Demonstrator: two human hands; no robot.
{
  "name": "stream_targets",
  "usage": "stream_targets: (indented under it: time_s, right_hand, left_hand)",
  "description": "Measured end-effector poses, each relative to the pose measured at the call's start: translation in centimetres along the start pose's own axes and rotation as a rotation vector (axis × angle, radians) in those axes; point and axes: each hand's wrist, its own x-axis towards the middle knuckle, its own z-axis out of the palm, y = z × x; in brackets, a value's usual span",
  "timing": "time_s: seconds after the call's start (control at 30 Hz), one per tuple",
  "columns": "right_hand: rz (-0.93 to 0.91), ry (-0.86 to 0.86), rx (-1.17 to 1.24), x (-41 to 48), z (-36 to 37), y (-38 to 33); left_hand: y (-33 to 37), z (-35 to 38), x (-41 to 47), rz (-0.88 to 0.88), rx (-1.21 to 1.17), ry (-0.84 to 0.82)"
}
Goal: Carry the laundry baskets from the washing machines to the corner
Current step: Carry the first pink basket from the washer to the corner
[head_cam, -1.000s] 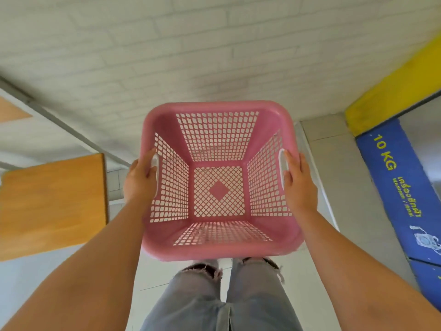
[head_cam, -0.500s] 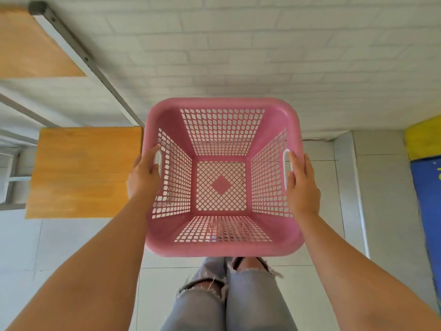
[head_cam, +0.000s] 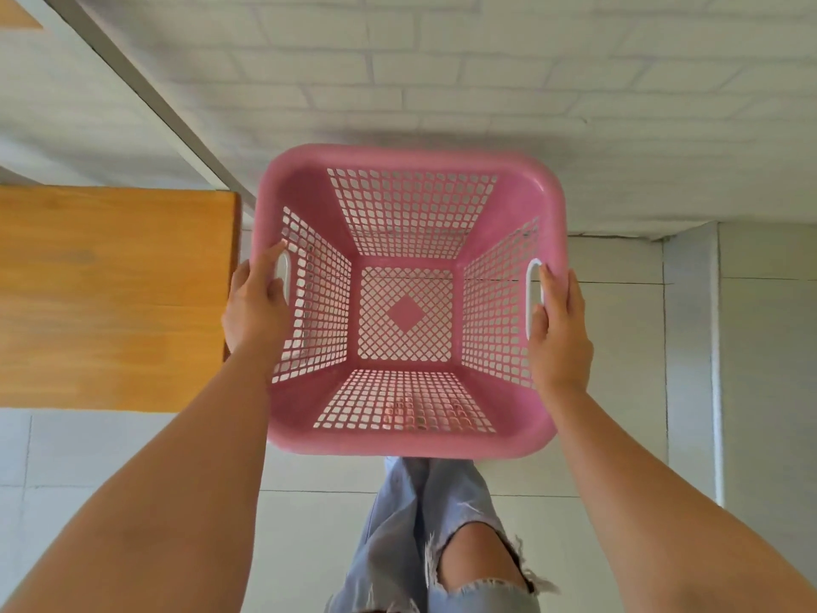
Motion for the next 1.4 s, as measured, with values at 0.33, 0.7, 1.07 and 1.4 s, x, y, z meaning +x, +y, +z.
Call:
stream_targets:
  time_s: [0.33, 0.7, 1.07, 1.4]
  right_hand:
    - [-0.031, 0.026, -0.003, 3.6, 6.4, 1.5]
    - [-0.015, 0.003, -0.067, 4.1, 7.9, 2.0]
    - [-0.033, -0.104, -0.305, 1.9, 6.4, 1.1]
    - [-0.032, -0.212, -0.308, -4.8, -1.4, -0.3]
  left_hand:
    - [-3.2, 5.5, 4.0, -0.036, -0.004, 0.000]
    - [-3.4, 7.2, 5.4, 0.006, 0.065, -0.044]
    - [-2.3, 6.0, 3.0, -0.073, 0.249, -0.209]
    - [2.1, 1.6, -5.6, 0.091, 0.340, -0.345]
